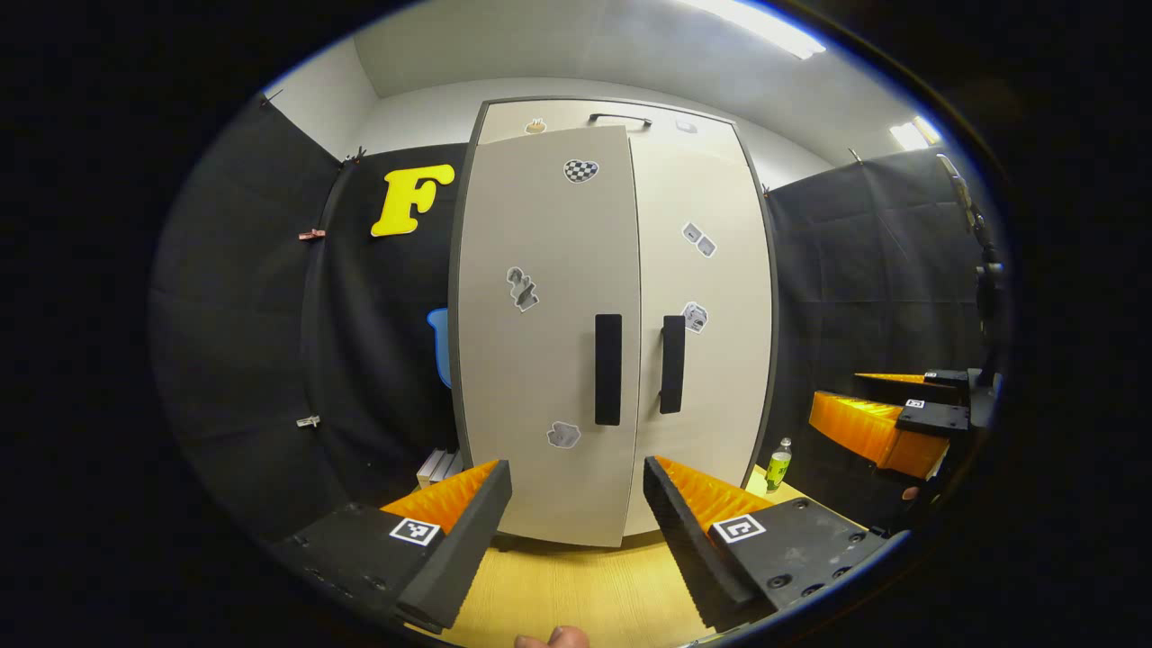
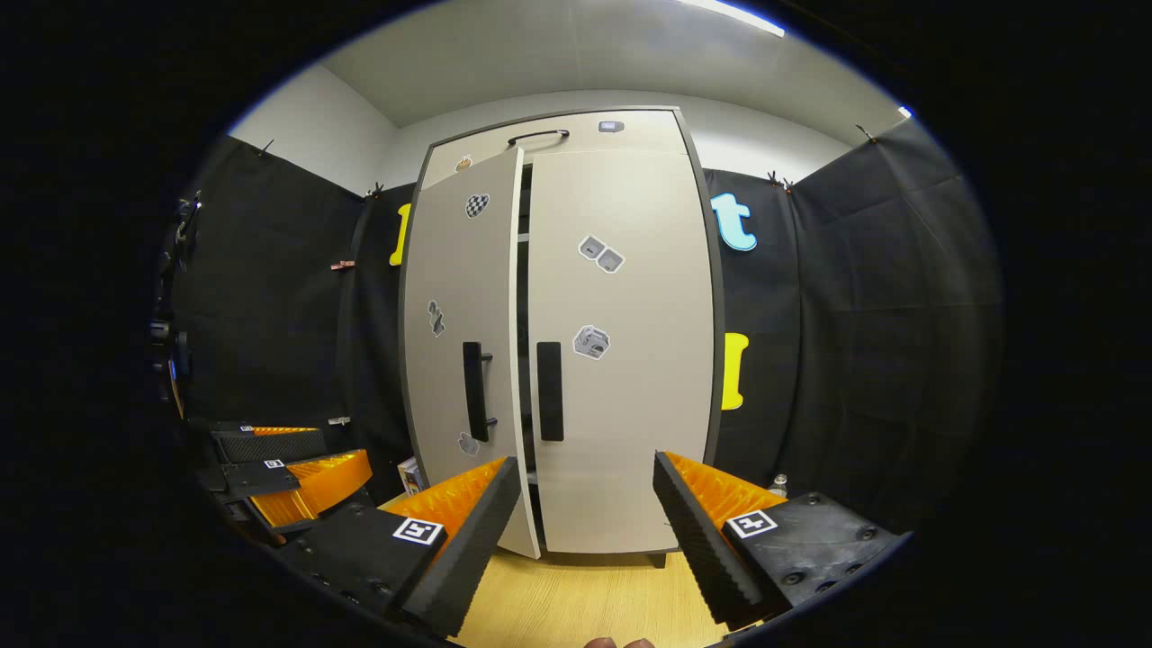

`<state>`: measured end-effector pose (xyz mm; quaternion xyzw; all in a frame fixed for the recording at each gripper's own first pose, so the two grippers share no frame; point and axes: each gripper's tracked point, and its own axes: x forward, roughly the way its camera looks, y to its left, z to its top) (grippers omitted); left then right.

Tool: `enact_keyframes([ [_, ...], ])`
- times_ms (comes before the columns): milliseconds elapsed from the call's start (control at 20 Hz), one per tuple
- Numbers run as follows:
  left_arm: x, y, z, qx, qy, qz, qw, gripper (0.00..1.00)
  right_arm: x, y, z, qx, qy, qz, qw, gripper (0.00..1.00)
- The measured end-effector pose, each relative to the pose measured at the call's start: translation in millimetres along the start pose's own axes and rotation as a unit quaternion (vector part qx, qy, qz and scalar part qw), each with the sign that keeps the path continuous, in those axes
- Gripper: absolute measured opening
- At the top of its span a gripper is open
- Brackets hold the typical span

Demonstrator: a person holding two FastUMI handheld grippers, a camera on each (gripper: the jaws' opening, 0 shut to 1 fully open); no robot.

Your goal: Grab one shoe with the right hand and put it into the shoe cabinet, grab the other shoe with the left hand and put it into the shoe cabinet; then close the right door with the right hand and the left door with the left hand.

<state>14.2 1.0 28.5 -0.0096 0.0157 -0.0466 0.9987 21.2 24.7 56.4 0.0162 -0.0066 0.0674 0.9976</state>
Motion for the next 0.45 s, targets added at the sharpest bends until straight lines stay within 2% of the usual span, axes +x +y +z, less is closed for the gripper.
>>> enact_keyframes([
  [450, 0.7, -2.8, 4.9, -0.001, -0.007, -0.001, 1.000, 0.94, 0.7, -1.5, -0.8, 0.000, 0.003, -0.004, 1.000, 0.98],
])
